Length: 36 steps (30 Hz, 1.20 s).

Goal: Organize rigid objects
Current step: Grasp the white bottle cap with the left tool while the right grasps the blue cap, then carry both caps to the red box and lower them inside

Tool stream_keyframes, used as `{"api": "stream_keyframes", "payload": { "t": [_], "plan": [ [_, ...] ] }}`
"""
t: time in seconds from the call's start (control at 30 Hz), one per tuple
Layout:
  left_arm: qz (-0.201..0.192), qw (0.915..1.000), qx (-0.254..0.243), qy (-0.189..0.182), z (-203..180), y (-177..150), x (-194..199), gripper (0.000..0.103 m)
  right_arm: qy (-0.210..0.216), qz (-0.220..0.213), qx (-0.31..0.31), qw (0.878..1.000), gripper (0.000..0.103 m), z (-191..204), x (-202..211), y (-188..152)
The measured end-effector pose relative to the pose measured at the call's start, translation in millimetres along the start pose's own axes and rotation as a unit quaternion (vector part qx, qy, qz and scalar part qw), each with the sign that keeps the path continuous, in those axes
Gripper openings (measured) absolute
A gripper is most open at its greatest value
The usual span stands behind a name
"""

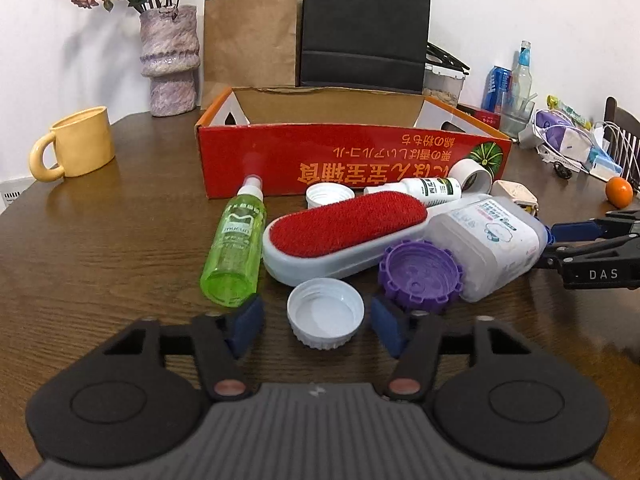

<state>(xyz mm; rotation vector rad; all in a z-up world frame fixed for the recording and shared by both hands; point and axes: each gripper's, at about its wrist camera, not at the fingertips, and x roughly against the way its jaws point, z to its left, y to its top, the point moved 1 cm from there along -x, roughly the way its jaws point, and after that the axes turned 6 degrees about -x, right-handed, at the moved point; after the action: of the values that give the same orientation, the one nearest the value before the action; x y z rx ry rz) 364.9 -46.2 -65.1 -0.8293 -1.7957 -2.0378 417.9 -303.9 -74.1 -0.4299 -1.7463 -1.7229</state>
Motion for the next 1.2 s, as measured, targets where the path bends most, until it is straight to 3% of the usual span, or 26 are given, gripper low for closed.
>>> {"api": "stream_keyframes", "payload": {
  "t": [0.1, 0.2, 0.47, 0.8, 1.0, 1.2],
  "plan": [
    [-0.005, 1.0, -0.008, 0.001, -3, 1, -1, 0.041, 0.011, 0.001, -0.008, 1.0, 0.056, -1, -1, 1],
    [-0.008, 0.9999, -0.006, -0.004, -3, 0, 1, 0.041, 0.016, -0.002, -0.022, 1.0, 0.034, -2, -1, 1],
    [-0.021, 0.9997, -0.01, -0.009, -11, -18, 35, 0.041, -0.004, -0.02, -0.027, 0.999, 0.034, 7, 20, -17],
    [-0.077, 0.9967, -0.026, 0.001, -28, -54, 121, 0.041, -0.059, -0.075, -0.046, 0.994, 0.034, 42, 123, -90],
    [-0.11, 0.9935, -0.025, 0.009, -36, -66, 161, 0.041, -0.056, -0.131, -0.045, 0.989, 0.034, 81, 174, -127],
    [-0.138, 0.9902, -0.009, 0.021, -34, -80, 193, 0.041, -0.044, -0.165, -0.028, 0.985, 0.034, 111, 206, -135]
  ]
}}
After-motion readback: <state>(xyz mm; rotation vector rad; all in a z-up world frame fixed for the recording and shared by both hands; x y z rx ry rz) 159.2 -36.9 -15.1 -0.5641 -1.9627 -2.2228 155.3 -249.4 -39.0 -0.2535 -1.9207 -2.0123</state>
